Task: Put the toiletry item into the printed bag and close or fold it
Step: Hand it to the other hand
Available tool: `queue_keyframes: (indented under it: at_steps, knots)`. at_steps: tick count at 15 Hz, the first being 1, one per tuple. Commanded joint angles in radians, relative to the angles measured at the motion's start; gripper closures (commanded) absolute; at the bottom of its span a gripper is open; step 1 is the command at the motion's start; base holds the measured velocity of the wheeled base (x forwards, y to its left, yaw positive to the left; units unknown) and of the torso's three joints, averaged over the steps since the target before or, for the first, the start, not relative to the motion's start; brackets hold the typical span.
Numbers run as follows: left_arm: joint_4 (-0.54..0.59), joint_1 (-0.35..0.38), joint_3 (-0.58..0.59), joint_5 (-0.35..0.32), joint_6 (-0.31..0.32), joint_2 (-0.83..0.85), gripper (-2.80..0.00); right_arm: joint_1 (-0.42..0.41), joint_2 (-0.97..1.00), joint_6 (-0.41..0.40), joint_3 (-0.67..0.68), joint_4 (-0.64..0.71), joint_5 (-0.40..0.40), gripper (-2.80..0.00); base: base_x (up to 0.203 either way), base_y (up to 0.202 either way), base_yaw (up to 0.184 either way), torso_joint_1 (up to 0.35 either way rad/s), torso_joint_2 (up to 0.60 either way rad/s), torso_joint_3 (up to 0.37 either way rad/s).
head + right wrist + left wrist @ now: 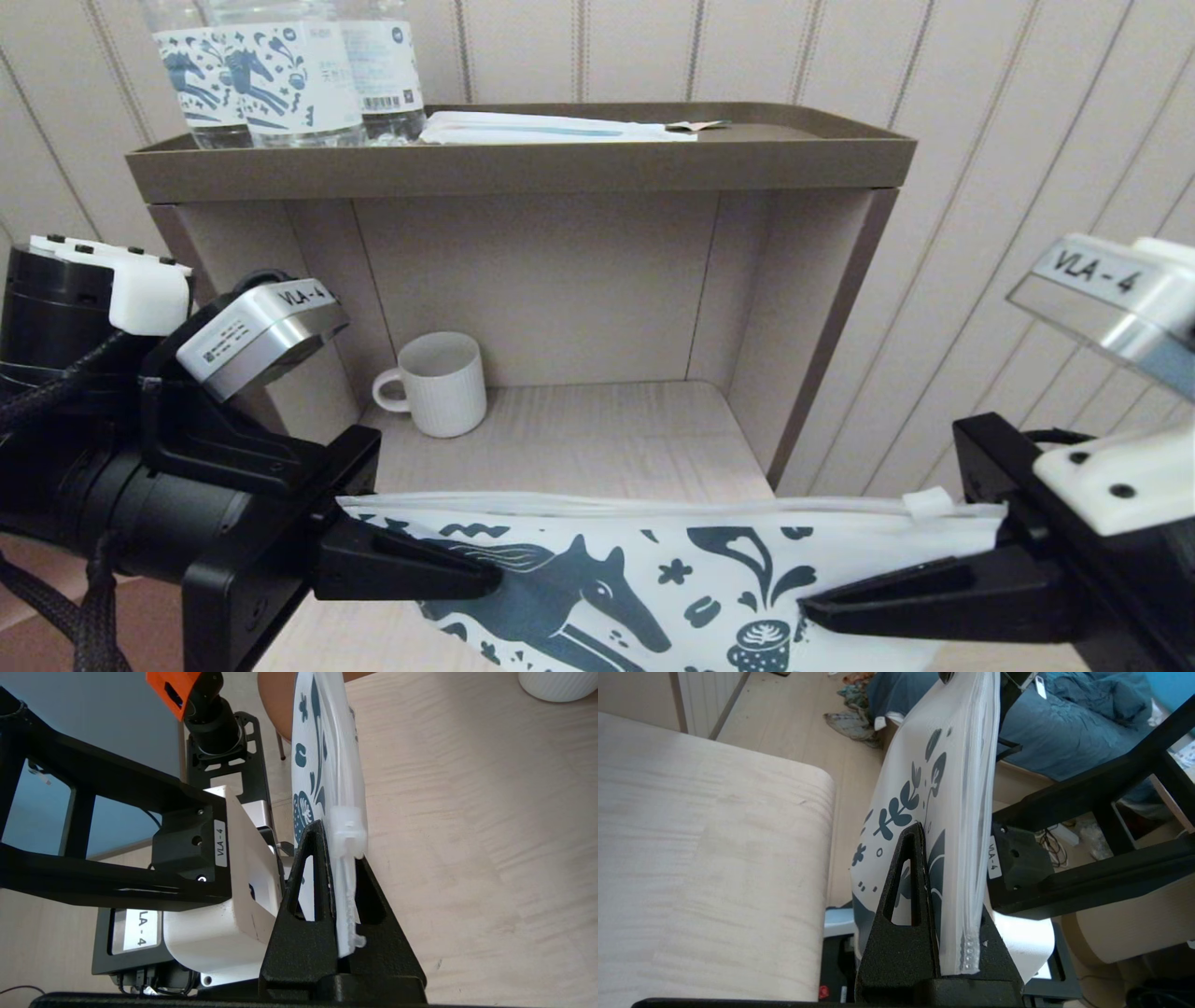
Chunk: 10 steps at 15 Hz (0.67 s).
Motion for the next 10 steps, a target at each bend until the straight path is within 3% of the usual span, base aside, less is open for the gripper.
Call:
queue_keyframes:
  at_steps: [1,5,6,10]
  knots:
    - [0.0,-0.001,-0.001,-0.005,0.0,0.0,0.0,0.003,-0.002,-0.001,0.001,0.002,0.003,0.0,0.0,0.0,0.0,0.0,0.0,0.0]
    - [-0.003,0.0,0.006,0.002,0.007,0.002,0.0,0.003,-0.002,-0.001,0.001,0.002,0.002,0.0,0.0,0.0,0.0,0.0,0.0,0.0]
    - [-0.003,-0.001,0.006,0.003,0.007,0.002,-2.8,0.003,-0.002,-0.001,0.001,0.002,0.002,0.0,0.0,0.0,0.0,0.0,0.0,0.0]
    - [-0.008,-0.001,0.003,0.001,0.0,0.004,-2.8,0.003,-0.002,-0.001,0.001,0.002,0.002,0.0,0.0,0.0,0.0,0.0,0.0,0.0]
